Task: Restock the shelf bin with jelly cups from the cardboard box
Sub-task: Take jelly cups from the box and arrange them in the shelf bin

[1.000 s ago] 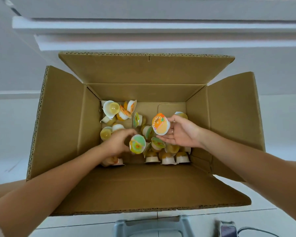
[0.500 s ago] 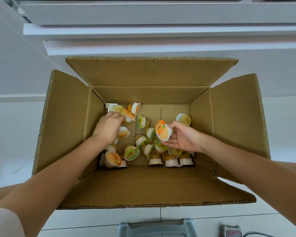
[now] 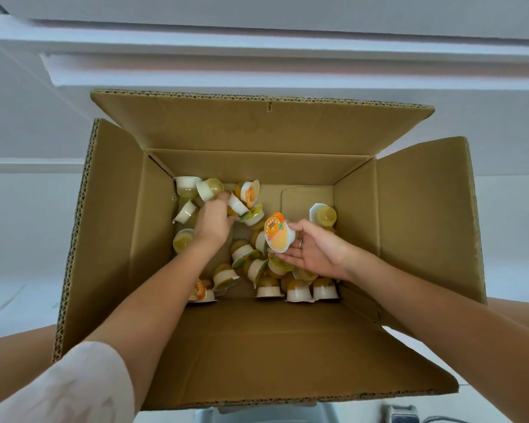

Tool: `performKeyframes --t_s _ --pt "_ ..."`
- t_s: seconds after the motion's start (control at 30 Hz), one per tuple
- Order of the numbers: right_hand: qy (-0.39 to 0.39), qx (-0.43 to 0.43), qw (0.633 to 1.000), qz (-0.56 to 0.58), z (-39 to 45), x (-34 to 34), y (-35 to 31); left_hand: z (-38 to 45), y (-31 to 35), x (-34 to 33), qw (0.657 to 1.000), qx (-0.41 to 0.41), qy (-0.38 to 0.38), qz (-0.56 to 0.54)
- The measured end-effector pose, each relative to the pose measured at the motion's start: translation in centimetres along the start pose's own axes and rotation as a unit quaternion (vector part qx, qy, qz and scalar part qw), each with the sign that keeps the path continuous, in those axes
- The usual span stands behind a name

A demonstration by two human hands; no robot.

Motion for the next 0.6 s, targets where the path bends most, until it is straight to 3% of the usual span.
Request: performKeyframes --t_s 0.1,0.2,0.27,0.33,0.4,0.43,0.6 --pt "-0.004 0.027 1.000 -0.005 -0.4 -0.6 -1.0 0.2 0.1 1.4 0.995 -0.008 -0.022 -0.094" --pt "0.038 0.096 0.994 -0.021 -1.9 -1.6 -3.8 -1.6 2.1 4.1 0.971 0.002 -0.102 -0.216" --pt "0.058 0.156 0.985 -0.048 -4.0 -3.5 -6.2 -3.8 4.4 6.7 0.927 0.013 -0.179 -0.328" --pt "0.069 0.215 0.966 -0.122 -7.0 -6.2 -8.2 -6.0 7.1 9.6 0.851 0.033 -0.213 -0.478" --pt "0.084 0.266 0.929 -0.244 -10.4 -9.3 -9.1 -7.7 9.7 12.8 0.774 0.051 -0.175 -0.606" --pt "0.085 0.298 0.909 -0.277 -12.3 -10.7 -9.4 -8.3 10.9 14.4 0.751 0.055 -0.147 -0.641" --pt "0.074 0.468 0.825 -0.306 -22.0 -17.1 -10.4 -11.7 16.7 20.1 0.722 0.048 -0.068 -0.686"
Point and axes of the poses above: each hand's wrist, its own z-axis towards the middle knuckle, its own x-axis out of the back of the hand, y = z × x, the point moved 8 cm from there along z, towards the middle knuckle, and after that the axes turned 11 degrees about -x, right-handed, at the moved point
